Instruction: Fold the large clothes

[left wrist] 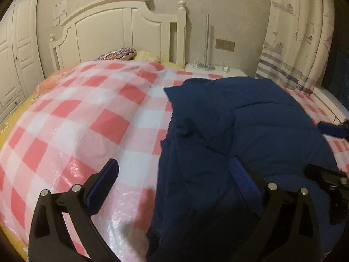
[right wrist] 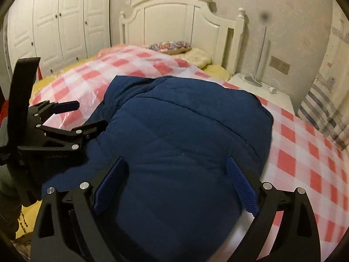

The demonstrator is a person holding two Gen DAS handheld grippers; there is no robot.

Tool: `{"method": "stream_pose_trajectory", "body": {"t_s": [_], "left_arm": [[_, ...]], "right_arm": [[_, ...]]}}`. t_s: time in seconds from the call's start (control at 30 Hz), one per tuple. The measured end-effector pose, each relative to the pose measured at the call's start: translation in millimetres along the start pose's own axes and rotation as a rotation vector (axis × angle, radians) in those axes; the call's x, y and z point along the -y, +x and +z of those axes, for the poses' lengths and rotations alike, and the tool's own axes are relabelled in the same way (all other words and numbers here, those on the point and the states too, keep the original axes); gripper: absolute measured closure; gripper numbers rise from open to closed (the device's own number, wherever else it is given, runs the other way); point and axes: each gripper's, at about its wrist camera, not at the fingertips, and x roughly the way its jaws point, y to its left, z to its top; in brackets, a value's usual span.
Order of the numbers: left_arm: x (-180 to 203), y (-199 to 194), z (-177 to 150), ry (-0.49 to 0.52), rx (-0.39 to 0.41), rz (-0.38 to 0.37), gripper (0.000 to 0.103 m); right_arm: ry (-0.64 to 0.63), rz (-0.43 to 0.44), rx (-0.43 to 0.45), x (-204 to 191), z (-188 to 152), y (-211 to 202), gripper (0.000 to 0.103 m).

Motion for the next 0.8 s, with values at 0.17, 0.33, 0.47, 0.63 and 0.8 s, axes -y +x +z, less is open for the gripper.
{"method": "stream_pose_trajectory", "body": {"t_s": [0.17, 0.33, 0.47, 0.63, 0.8], "left_arm": [[-4, -6, -10, -0.02, -0.014, -0.001, 0.002], [-3, -8, -14, -0.01, -0.019, 0.005, 0.002], [-8, -9, -14, -0.024, -0.037, -0.02, 0.002], [-17, -8, -15, -0.088, -0.075, -0.092, 0.002], [-43, 2, -20, -0.255, -0.183, -0.353, 0.002]], "right_arm": [[-0.016, 0.024, 0.051, -15, -19, -33, 0.009], [0.062, 0.062, 0.068, -8, -50, -34, 0.007], [0.201, 0.111, 0.069, 19, -55, -49, 0.007], [0.529, 0.283, -0.018, 68, -82, -30, 0.006], [0.603, 0.405, -0.036, 71, -89, -17, 0.006]]}}
